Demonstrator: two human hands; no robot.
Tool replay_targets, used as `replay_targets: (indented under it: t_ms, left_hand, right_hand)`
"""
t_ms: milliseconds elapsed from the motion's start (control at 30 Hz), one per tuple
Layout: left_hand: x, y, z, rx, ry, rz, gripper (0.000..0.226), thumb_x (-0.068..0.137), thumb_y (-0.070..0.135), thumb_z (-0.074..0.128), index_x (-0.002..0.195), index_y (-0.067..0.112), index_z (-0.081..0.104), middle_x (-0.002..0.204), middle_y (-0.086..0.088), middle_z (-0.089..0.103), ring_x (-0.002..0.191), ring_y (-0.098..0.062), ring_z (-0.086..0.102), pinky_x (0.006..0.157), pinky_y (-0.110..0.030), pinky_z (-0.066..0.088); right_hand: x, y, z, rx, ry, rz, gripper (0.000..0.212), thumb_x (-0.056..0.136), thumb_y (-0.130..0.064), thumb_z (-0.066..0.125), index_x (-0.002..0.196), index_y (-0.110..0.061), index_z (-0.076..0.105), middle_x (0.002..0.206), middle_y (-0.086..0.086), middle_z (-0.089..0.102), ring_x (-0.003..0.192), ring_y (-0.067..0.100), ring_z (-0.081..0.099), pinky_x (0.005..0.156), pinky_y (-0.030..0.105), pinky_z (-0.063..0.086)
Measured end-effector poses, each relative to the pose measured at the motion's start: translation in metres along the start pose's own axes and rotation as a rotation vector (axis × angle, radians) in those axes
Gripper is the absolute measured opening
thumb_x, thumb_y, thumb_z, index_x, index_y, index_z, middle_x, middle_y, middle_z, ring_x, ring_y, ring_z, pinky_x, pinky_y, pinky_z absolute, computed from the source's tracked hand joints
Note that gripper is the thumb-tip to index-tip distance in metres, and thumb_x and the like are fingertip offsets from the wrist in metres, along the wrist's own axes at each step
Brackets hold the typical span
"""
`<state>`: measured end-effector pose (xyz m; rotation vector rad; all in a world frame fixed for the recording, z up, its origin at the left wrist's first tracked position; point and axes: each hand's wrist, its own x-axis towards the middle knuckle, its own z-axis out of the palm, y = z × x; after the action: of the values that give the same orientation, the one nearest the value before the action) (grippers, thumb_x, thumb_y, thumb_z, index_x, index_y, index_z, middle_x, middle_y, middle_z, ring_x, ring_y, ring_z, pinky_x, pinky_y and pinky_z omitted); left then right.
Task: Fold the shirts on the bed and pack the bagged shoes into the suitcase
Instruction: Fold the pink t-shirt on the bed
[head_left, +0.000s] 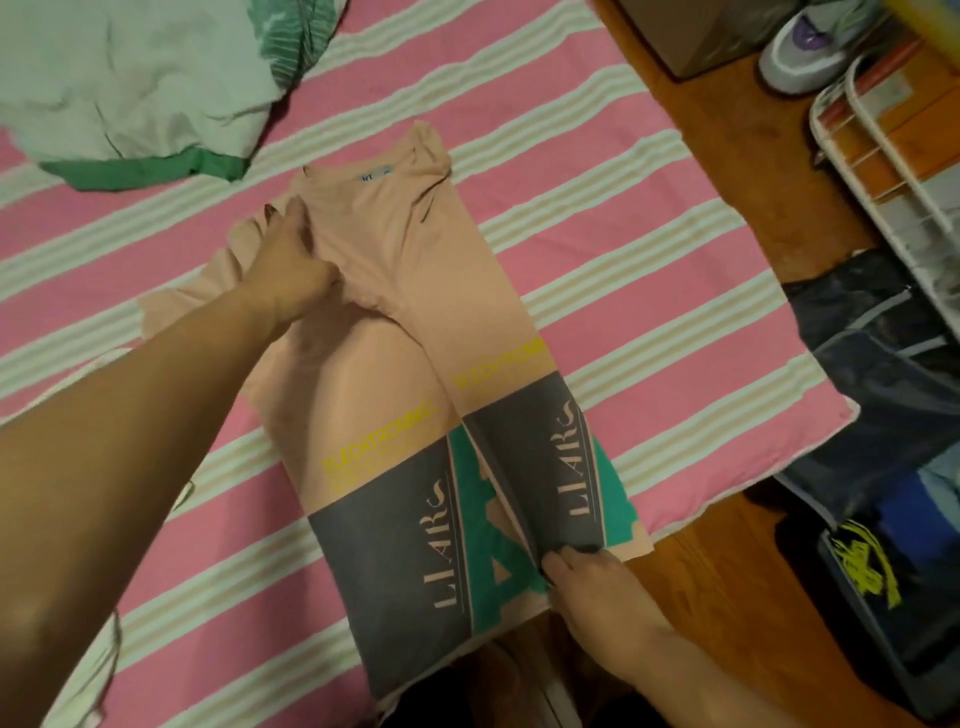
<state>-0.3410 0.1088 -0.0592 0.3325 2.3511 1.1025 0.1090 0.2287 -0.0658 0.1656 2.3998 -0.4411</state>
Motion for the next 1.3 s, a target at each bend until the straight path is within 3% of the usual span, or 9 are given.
replay_targets:
  t_ms: [167,300,433,500,700,867,1033,1100,1300]
  left_hand:
    - [-0.001,-0.015,0.008,0.12,-0.007,-0.096,0.054,0.061,0.005,0.06,0.11,0.016,0.041,0.122,-0.018,0.048,0.103,-0.041,0.055,0.07,-0.038,0.047]
    - [-0.002,0.009,0.028,0.014,0.098,-0.031,0.061,0.079,-0.001,0.057,0.136,0.015,0.044,0.135,-0.01,0.046,0.113,-0.029,0.053,0.09,-0.041,0.053]
    - [0.017,0.054,0.066,-0.169,-0.204,0.05,0.1,0.079,0.009,0.066,0.158,0.043,0.014,0.16,-0.006,0.03,0.121,-0.033,0.061,0.089,-0.046,0.06]
    - [0.032,0.061,0.086,-0.06,-0.332,0.076,0.097,0.083,0.012,0.061,0.157,0.049,0.01,0.165,0.006,0.018,0.129,-0.034,0.054,0.094,-0.045,0.057]
    - [0.077,0.031,0.077,0.22,0.297,-0.109,0.046,0.097,0.016,0.052,0.143,0.019,0.05,0.133,-0.01,0.058,0.111,-0.029,0.061,0.096,-0.04,0.051]
    - [0.128,0.016,0.054,0.086,0.196,-0.32,0.056,0.097,0.031,0.062,0.146,0.011,0.046,0.141,-0.01,0.056,0.125,-0.032,0.056,0.108,-0.036,0.043]
    - [0.14,0.01,0.055,-0.002,0.417,-0.328,0.008,0.092,0.017,0.058,0.099,0.015,0.062,0.1,-0.006,0.067,0.096,-0.032,0.065,0.079,-0.032,0.047]
    - [0.129,-0.002,0.043,0.069,0.424,-0.355,0.009,0.092,0.019,0.057,0.1,0.015,0.058,0.098,-0.008,0.067,0.092,-0.033,0.064,0.077,-0.037,0.049]
    - [0.147,0.0,0.031,0.414,0.319,0.076,0.026,0.089,0.026,0.067,0.113,0.019,0.065,0.107,-0.007,0.06,0.1,-0.028,0.058,0.092,-0.045,0.051]
  right_hand:
    - [0.018,0.012,-0.018,0.103,0.01,0.017,0.03,0.097,-0.052,0.046,0.113,-0.031,0.06,0.109,-0.01,0.057,0.102,0.011,0.055,0.093,0.03,0.049]
    - [0.034,0.038,-0.042,0.219,0.231,0.263,0.023,0.101,-0.033,0.05,0.121,-0.029,0.06,0.115,-0.01,0.053,0.101,0.005,0.051,0.088,0.019,0.048]
    - [0.074,0.061,-0.077,0.46,0.361,0.449,0.016,0.1,-0.021,0.054,0.113,-0.026,0.061,0.113,-0.007,0.055,0.088,0.001,0.052,0.074,0.012,0.039]
    - [0.102,0.067,-0.101,0.575,0.44,0.454,0.011,0.1,-0.022,0.055,0.107,-0.027,0.063,0.106,-0.007,0.059,0.083,0.0,0.054,0.067,0.013,0.04]
    - [0.182,0.061,-0.166,0.841,0.428,0.37,0.007,0.1,-0.024,0.057,0.1,-0.03,0.061,0.093,-0.012,0.066,0.085,0.006,0.063,0.08,0.029,0.054]
    - [0.244,0.056,-0.173,0.941,0.273,0.48,0.015,0.097,-0.034,0.057,0.106,-0.023,0.061,0.101,-0.002,0.069,0.094,0.018,0.067,0.09,0.04,0.055]
    - [0.282,0.041,-0.174,1.119,0.395,0.538,0.055,0.056,-0.065,0.056,0.088,-0.022,0.069,0.078,-0.003,0.075,0.081,0.021,0.072,0.081,0.045,0.058]
    - [0.288,0.03,-0.183,1.129,0.4,0.548,0.044,0.066,-0.061,0.064,0.088,-0.023,0.07,0.076,-0.005,0.074,0.078,0.018,0.072,0.081,0.042,0.058]
    - [0.3,0.011,-0.212,1.129,0.452,0.551,0.051,0.088,-0.066,0.057,0.072,-0.017,0.064,0.069,-0.005,0.066,0.069,0.013,0.061,0.074,0.034,0.049]
